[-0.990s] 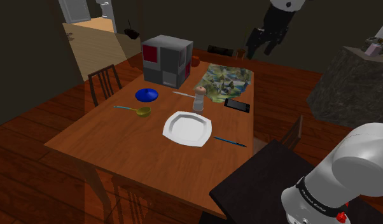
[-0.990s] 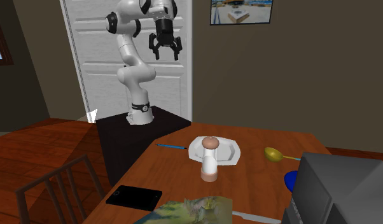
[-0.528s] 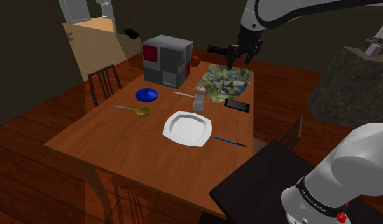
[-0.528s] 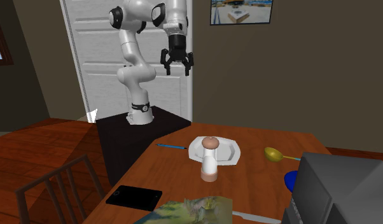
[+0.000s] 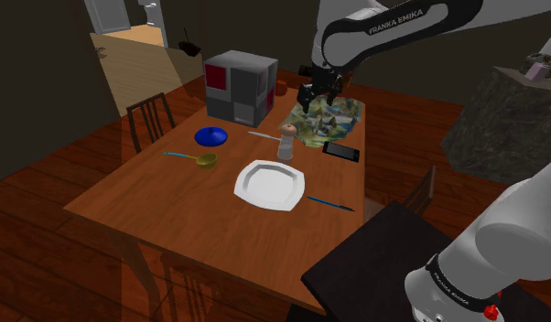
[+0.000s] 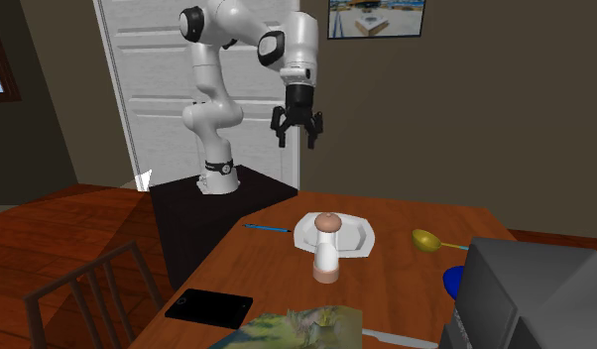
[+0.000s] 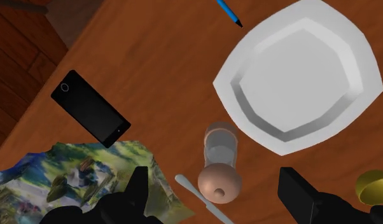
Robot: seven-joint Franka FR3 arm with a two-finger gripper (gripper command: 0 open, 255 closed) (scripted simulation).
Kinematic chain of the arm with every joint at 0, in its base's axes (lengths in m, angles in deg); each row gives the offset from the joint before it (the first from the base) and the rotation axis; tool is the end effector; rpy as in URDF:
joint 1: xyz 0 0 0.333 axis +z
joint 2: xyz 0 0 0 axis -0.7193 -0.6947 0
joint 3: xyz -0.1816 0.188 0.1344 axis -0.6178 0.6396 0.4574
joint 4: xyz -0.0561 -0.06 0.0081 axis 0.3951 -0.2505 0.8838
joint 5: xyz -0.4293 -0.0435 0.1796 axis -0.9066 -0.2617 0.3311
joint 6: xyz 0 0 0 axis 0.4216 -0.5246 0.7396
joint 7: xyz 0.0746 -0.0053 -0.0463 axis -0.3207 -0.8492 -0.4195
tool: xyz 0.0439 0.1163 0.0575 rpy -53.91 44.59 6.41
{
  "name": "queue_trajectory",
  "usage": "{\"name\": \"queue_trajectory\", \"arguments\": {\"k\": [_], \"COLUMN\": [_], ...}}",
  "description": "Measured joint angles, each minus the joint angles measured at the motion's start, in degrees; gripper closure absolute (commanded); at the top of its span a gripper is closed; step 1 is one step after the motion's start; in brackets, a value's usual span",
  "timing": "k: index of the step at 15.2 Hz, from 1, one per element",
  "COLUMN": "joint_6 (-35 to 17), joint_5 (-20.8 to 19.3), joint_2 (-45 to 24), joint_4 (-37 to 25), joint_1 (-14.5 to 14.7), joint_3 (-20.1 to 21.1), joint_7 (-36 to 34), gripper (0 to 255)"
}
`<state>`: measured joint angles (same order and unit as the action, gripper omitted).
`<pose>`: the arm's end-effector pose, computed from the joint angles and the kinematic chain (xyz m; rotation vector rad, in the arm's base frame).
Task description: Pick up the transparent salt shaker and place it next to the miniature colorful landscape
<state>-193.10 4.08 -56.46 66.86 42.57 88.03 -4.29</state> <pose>0.6016 -0.0049 0.3716 2.9294 -0.2913 0.2444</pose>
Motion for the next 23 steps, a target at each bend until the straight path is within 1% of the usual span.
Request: {"name": "queue_trajectory", "arguments": {"k": [7, 13, 16, 23], "joint_6": [-2.57, -2.80, -3.10, -6.39], "joint_5": [-5.62, -9.54, -10.12, -11.09], "joint_2": [-15.14, -29.38, -32.15, -35.23], "joint_4": [-9.63, -21.08, -23.21, -23.04], "joint_1": [0.47, 1.97, 2.14, 1.72], "joint_3": [0.44, -0.67, -1.05, -1.76], "joint_7": [-6.26, -10.34, -10.81, -11.44], "gripper": [0, 0, 0, 0]}}
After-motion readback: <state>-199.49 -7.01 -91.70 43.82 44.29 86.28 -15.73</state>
